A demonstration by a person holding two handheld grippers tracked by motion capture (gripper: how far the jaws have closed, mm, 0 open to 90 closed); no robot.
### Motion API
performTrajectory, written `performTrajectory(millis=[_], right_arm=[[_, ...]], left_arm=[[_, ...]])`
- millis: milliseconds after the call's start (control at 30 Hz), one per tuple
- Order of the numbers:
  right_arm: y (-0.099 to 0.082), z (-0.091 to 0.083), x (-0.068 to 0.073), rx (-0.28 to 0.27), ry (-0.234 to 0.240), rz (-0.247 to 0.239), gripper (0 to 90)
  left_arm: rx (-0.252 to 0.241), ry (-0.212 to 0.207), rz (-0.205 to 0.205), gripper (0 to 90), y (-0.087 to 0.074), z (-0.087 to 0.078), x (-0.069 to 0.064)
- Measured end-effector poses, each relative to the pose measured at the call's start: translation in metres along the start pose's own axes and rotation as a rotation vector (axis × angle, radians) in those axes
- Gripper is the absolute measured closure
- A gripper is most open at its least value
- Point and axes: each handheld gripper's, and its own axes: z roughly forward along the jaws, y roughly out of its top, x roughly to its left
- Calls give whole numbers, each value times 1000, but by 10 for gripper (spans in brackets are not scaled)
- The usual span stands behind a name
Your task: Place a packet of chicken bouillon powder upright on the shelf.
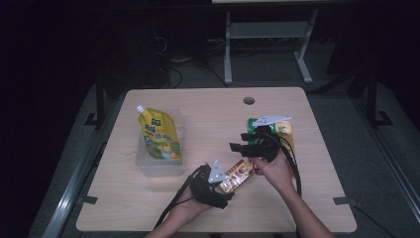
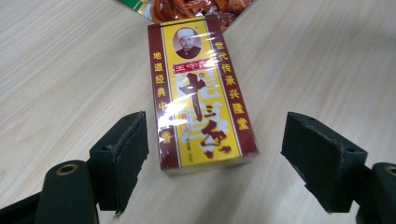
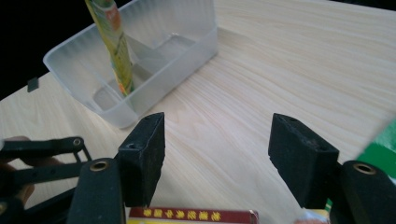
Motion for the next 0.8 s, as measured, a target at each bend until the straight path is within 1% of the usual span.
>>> performTrajectory(millis=[67,133,200,267,400,433,467,533,600,633,700,733,767,800], right_arm=[[-4,-3,-3,-1,-3,6,351],[-7,-5,-6,10,-7,18,345],[-11,-7,-8,4,-13,19,345],[-14,-9,-10,10,-17,24,344],[-20,-12,-13,15,-27,32,342],[-21,-13,-14,22,-29,39,336],[-22,-14,-14,26,-31,36,334],[-25,-16,-16,22,-37,39,334],[-28,-18,-17,17,-38,54,335],[-29,-18,-18,14,-41,53,335],[-34,-19,-19,20,-44,71,335],[-35,-19,-20,23,-44,76,335],[-37,-19,-21,36,-44,85,330],[-39,-18,-22,36,-44,80,331]], left_arm=[[8,-2,-2,218,1,5,0],[19,-5,-6,216,2,9,0],[22,-4,-9,215,3,13,0],[28,-4,-11,215,3,16,0],[38,0,-13,219,4,21,-1],[39,2,-8,219,4,22,-1],[52,6,0,220,4,23,-1],[57,7,-7,237,4,25,0],[64,-1,-22,247,4,26,2],[64,2,-23,256,4,27,2],[70,8,-14,279,4,27,3],[71,5,-25,279,4,28,3],[74,7,-27,277,4,29,2],[84,11,-18,276,5,29,2]])
